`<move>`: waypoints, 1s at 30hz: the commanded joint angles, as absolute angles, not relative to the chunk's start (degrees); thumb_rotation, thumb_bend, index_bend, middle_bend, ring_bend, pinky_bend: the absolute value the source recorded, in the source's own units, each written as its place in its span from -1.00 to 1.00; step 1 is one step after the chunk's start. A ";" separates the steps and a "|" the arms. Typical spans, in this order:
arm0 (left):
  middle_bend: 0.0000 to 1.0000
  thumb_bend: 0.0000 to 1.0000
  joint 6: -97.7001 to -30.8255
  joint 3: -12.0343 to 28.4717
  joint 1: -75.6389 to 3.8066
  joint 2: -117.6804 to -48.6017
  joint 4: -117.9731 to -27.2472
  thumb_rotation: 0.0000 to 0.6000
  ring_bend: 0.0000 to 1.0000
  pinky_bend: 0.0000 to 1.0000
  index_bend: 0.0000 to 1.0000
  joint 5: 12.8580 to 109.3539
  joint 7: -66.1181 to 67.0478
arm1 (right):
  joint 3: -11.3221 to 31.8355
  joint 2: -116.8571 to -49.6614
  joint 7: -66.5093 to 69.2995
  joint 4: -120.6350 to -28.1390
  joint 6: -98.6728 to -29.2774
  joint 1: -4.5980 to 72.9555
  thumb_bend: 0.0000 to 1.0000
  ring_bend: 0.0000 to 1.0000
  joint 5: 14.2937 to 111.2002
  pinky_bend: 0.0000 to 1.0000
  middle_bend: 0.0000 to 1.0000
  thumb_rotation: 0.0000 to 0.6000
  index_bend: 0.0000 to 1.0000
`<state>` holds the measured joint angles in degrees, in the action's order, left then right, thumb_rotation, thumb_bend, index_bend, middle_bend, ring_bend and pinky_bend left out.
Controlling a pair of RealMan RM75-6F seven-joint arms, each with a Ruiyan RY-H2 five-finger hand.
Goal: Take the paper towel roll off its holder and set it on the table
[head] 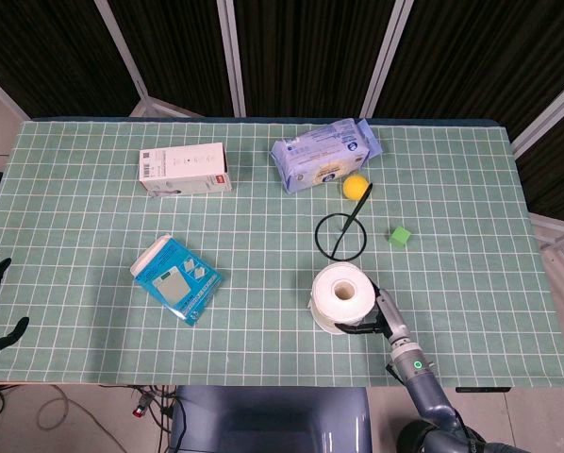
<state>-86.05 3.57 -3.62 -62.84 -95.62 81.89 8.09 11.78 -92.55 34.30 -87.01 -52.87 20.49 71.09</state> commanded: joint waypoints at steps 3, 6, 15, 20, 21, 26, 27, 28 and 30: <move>-1.00 -0.52 -86.11 3.50 -3.61 -62.93 -95.68 1.00 -1.00 -1.00 -0.82 82.02 8.36 | 11.35 -88.54 38.63 -88.26 -49.31 21.98 -1.00 -1.00 73.33 -1.00 -1.00 1.00 -1.00; -1.00 -0.52 -86.07 3.55 -3.64 -63.02 -95.62 1.00 -1.00 -1.00 -0.82 81.88 8.53 | 11.34 -85.91 40.23 -89.52 -49.89 21.76 -1.00 -1.00 75.05 -1.00 -1.00 1.00 -1.00; -1.00 -0.52 -86.54 3.79 -3.42 -62.90 -95.68 1.00 -1.00 -1.00 -0.82 81.66 8.18 | 7.71 -65.41 42.23 -99.21 -57.14 16.72 -1.00 -1.00 85.66 -1.00 -1.00 1.00 -1.00; -1.00 -0.52 -86.74 3.57 -3.35 -63.07 -95.90 1.00 -1.00 -1.00 -0.82 82.03 8.82 | 2.88 -46.80 31.00 -105.04 -67.12 9.30 -1.00 -1.00 92.96 -1.00 -1.00 1.00 -1.00; -1.00 -0.52 -86.81 3.52 -3.31 -63.09 -95.95 1.00 -1.00 -1.00 -0.82 82.13 8.93 | 2.95 -46.43 26.40 -104.92 -68.79 8.36 -1.00 -1.00 92.40 -1.00 -1.00 1.00 -1.00; -1.00 -0.52 -86.83 3.05 -3.24 -63.15 -96.35 1.00 -1.00 -1.00 -0.82 82.79 9.51 | 3.68 -52.41 -0.39 -101.99 -76.60 4.56 -1.00 -1.00 88.68 -1.00 -1.00 1.00 -1.00; -1.00 -0.52 -86.85 2.98 -3.25 -63.19 -96.33 1.00 -1.00 -1.00 -0.82 82.99 9.61 | 3.79 -53.76 -3.10 -101.28 -77.61 4.24 -1.00 -1.00 88.39 -1.00 -1.00 1.00 -1.00; -1.00 -0.52 -86.83 2.91 -3.26 -63.22 -96.30 1.00 -1.00 -1.00 -0.82 83.13 9.67 | 4.00 -55.02 -5.17 -100.30 -78.25 4.16 -1.00 -1.00 87.99 -1.00 -1.00 1.00 -1.00; -1.00 -0.52 -86.73 2.83 -3.31 -63.21 -96.29 1.00 -1.00 -1.00 -0.82 83.31 9.59 | 4.45 -57.28 -8.43 -98.08 -79.23 4.26 -1.00 -1.00 87.45 -1.00 -1.00 1.00 -1.00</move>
